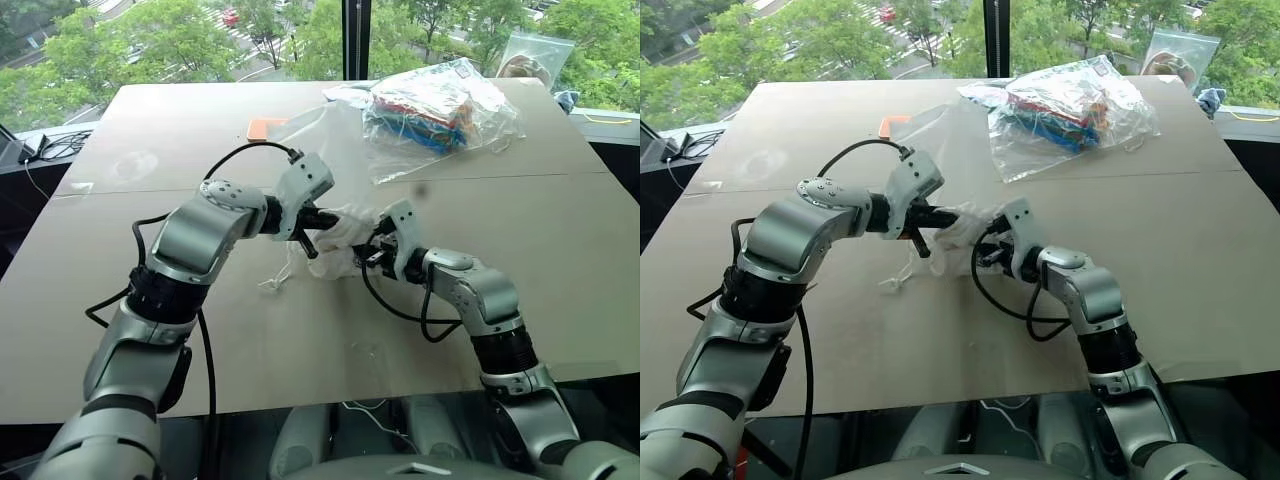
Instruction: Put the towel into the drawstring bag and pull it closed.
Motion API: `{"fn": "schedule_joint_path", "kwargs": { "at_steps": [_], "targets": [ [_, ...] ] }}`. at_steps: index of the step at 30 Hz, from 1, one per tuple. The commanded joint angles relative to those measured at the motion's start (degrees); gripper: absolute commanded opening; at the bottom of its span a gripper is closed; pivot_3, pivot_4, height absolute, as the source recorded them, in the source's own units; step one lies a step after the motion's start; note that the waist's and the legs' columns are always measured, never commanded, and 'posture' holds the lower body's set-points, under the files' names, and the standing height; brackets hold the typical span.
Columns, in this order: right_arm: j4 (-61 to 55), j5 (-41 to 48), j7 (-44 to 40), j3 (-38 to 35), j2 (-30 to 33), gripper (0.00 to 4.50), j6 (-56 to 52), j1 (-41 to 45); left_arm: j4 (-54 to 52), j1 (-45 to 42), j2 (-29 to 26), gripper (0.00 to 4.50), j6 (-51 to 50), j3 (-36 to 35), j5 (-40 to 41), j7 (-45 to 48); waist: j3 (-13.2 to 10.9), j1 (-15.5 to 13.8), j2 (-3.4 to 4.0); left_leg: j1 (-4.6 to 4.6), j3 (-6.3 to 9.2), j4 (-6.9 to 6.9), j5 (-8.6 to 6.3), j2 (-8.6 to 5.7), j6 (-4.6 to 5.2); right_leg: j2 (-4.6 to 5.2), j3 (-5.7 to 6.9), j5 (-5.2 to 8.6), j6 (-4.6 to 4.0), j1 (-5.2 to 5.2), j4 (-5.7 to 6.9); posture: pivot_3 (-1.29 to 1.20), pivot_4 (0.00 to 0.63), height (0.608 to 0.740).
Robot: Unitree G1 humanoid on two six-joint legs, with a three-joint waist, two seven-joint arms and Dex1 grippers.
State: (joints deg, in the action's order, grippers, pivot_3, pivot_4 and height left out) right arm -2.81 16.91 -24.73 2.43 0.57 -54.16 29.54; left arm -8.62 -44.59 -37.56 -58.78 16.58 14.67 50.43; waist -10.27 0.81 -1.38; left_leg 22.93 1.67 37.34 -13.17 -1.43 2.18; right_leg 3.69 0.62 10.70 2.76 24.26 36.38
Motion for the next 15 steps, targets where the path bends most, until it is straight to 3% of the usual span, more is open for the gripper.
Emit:
{"fn": "schedule_joint_path", "kwargs": {
  "at_steps": [1,6,11,15],
  "targets": [
    [-1.9,4.32,5.89,-7.93,-3.17,0.04,-3.99,1.92,-2.2,0.3,-1.53,0.0,1.47,0.92,-0.66,0.63,-0.01,-0.03,0.01,0.01,0.01,-0.01,0.0,0.0,0.0,0.0,0.01,0.0,0.0,0.02,0.01,0.0,0.15,0.74],
    [-2.13,4.13,8.77,-8.05,-2.11,0.04,-5.84,2.01,0.4,-1.01,-2.46,0.0,5.35,1.43,-2.72,0.01,-0.02,0.02,0.03,0.02,-0.02,-0.01,0.0,-0.02,0.0,0.01,0.0,0.0,0.0,0.05,0.02,0.0,0.15,0.74],
    [-2.91,2.59,7.8,-2.37,0.9,0.04,-4.8,1.21,3.51,-3.52,1.39,0.0,10.1,-2.18,-4.03,-4.58,-0.02,0.0,0.03,0.03,-0.02,-0.03,0.0,-0.03,0.0,0.01,0.01,0.0,0.0,0.07,0.02,0.0,0.15,0.74],
    [-1.6,5.65,9.43,-5.31,-3.15,0.04,-4.01,3.46,4.45,-4.81,4.66,0.0,14.48,-4.8,-5.22,-8.91,-0.02,0.26,0.03,0.03,-0.06,-0.03,0.0,-0.01,0.0,0.0,-0.03,0.0,0.01,0.09,0.02,0.0,0.15,0.74]
  ]
}}
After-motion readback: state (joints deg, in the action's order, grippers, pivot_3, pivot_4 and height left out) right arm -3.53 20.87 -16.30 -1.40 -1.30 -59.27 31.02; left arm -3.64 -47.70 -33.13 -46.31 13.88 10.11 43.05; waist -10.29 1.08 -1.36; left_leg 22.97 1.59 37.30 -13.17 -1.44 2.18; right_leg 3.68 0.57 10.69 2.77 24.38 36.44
